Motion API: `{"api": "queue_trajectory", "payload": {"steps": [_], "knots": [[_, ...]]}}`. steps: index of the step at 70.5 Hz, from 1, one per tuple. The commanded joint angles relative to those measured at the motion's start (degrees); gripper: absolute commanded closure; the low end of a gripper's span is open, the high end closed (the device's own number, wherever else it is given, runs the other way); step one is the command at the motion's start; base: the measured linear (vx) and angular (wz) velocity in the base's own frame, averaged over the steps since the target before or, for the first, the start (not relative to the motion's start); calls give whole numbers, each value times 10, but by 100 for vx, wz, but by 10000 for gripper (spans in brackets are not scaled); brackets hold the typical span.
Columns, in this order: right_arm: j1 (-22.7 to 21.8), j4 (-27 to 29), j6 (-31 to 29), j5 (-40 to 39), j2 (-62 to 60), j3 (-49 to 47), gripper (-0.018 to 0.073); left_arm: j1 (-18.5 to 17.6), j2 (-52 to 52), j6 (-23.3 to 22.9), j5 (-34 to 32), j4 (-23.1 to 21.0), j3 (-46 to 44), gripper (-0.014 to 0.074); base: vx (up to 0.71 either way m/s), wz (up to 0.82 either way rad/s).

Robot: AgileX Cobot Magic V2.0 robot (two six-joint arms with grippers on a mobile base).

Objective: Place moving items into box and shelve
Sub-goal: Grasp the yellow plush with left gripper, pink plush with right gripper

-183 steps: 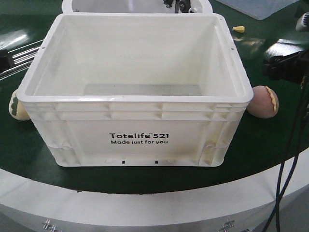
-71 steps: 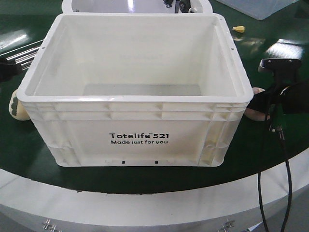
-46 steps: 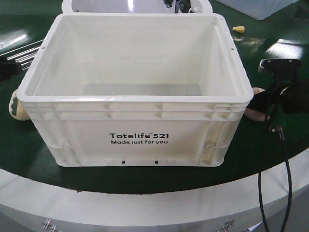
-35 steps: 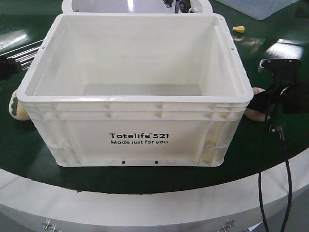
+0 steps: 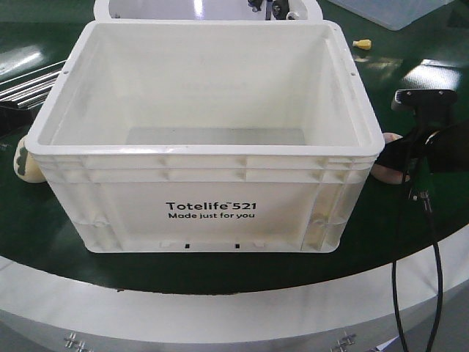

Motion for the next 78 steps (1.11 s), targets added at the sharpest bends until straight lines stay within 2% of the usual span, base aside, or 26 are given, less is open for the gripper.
{"api": "queue_trajectory", "payload": {"steps": [1,26,67,78], "knots": [[-3,-3,-2,-19,-14,-14,571,-1,-5,-5,-41,-4,-20,62,0,0],[-3,-3,-2,-20,-14,-14,571,-3,57,-5,-42,-4,-20,62,0,0],[-3,-3,-2,-21,-14,-14,571,-5,123,-6,-102,-4,-20,62,0,0],[-3,-3,-2,-23,-14,-14,571,-15,141,-7,-105,-4,-20,62,0,0]]}}
